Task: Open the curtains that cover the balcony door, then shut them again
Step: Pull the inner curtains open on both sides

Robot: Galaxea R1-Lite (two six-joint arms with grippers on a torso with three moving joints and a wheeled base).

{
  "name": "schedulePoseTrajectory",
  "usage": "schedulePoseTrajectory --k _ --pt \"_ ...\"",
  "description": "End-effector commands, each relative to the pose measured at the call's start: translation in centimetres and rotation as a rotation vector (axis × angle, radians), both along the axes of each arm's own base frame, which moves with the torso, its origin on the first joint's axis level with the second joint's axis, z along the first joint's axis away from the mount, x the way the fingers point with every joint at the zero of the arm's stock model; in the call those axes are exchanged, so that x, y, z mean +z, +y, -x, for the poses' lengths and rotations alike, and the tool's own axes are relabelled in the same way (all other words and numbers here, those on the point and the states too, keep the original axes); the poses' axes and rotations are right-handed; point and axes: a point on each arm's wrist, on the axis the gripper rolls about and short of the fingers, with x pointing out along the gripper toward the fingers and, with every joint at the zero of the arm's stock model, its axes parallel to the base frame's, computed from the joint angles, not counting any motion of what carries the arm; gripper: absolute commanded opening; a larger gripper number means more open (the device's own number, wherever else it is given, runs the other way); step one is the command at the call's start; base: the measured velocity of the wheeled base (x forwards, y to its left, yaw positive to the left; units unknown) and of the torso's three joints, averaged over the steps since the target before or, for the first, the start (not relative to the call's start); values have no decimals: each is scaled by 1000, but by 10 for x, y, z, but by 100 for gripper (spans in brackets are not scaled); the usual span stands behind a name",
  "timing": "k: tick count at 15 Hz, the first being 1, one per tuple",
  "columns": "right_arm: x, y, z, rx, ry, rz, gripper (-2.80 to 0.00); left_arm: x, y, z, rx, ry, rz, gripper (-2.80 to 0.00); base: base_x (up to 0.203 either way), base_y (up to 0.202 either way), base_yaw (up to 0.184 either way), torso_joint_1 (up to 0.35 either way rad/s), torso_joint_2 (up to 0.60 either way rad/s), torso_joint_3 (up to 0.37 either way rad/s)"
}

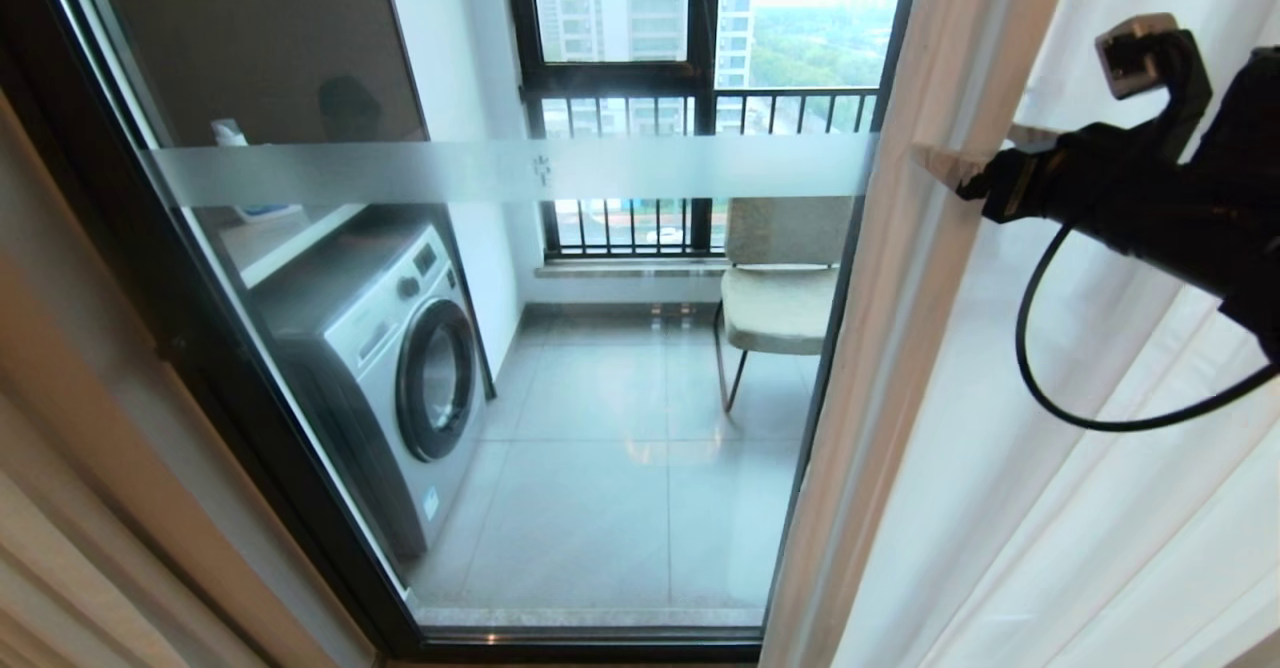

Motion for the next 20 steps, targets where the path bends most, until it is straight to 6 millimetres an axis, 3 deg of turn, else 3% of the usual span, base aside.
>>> schedulePoseTrajectory --k 1,7,12,13,20 --pt "2 4 -12 7 -14 -1 0 0 0 0 0 -1 1 -280 0 0 0 0 0 0" --pt "5 15 -35 -65 -39 -22 0 0 0 0 1 -1 1 -280 0 0 0 0 0 0" --pt "4 19 -40 -86 -43 -24 0 0 0 0 1 -1 1 -280 0 0 0 0 0 0" --pt "4 19 -40 -87 -44 -24 -280 0 0 0 0 -1 1 -280 0 0 0 0 0 0" --pt "6 17 -40 -99 -69 -32 -280 0 0 0 2 -1 1 -280 0 0 0 0 0 0"
